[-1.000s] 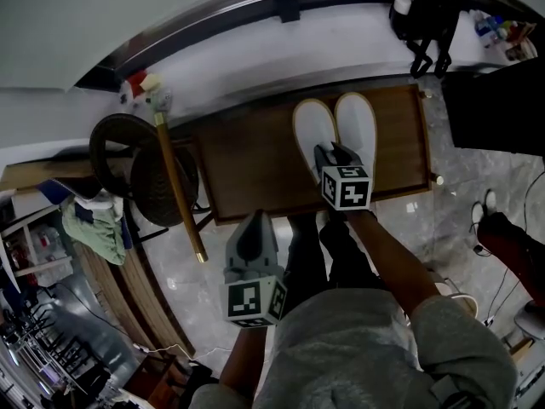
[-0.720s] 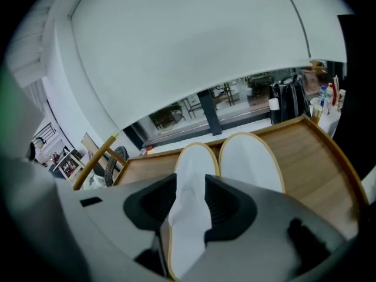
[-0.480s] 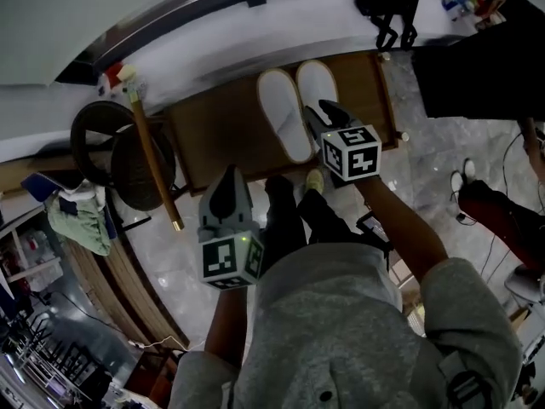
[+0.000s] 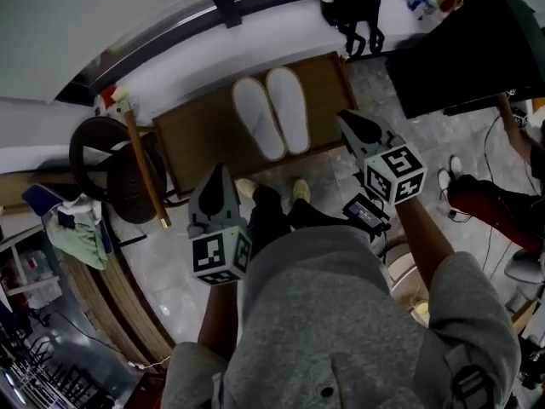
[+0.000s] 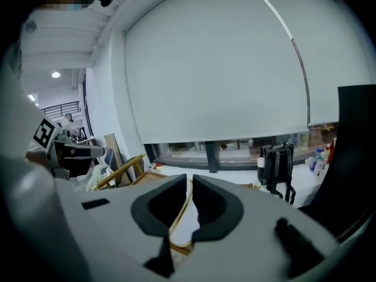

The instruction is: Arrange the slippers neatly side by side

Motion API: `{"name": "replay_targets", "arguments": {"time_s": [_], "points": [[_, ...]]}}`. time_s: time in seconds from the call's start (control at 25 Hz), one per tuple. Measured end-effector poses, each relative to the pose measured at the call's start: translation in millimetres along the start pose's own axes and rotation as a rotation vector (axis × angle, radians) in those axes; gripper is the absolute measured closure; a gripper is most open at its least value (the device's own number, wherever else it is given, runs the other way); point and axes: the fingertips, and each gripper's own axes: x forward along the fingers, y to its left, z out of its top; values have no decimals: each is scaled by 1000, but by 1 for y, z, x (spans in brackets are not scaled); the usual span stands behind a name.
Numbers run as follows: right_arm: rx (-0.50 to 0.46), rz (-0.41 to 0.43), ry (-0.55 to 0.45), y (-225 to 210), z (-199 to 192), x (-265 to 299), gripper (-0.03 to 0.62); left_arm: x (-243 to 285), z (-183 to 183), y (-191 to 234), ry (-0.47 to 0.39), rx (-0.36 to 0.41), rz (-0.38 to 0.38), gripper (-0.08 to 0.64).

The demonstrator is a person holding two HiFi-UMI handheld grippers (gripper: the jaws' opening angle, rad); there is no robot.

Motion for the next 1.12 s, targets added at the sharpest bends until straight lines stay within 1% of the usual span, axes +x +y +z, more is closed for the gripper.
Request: {"name": "replay_targets", "arguments": {"time_s": [0.08, 0.2, 0.28, 0.44, 0.56, 0.72, 0.88, 1.12], "points": [[-25, -18, -19, 0, 4, -24, 552, -10, 6, -9, -22, 9, -9, 546], [-59, -76, -37, -4, 6, -50, 557, -25, 16, -19, -67, -8, -14, 546], [-54, -90, -55, -2, 9, -60, 558, -32, 20, -23, -86, -7, -17, 546], [-24, -99, -107, 2, 18, -76, 558, -37, 24, -34, -108, 37, -25, 546], [-33, -108, -131, 5, 22, -82, 558, -42, 26, -40, -123, 50, -31, 546], [-65, -112, -137, 7, 25, -87, 558, -43, 28, -46, -129, 49, -34, 546], [-48, -111, -144, 10, 22, -93, 558, -47, 26, -49, -122, 63, -38, 546], [-39, -109, -145, 7, 23, -88, 558, -42, 29, -45, -112, 66, -27, 546]]}}
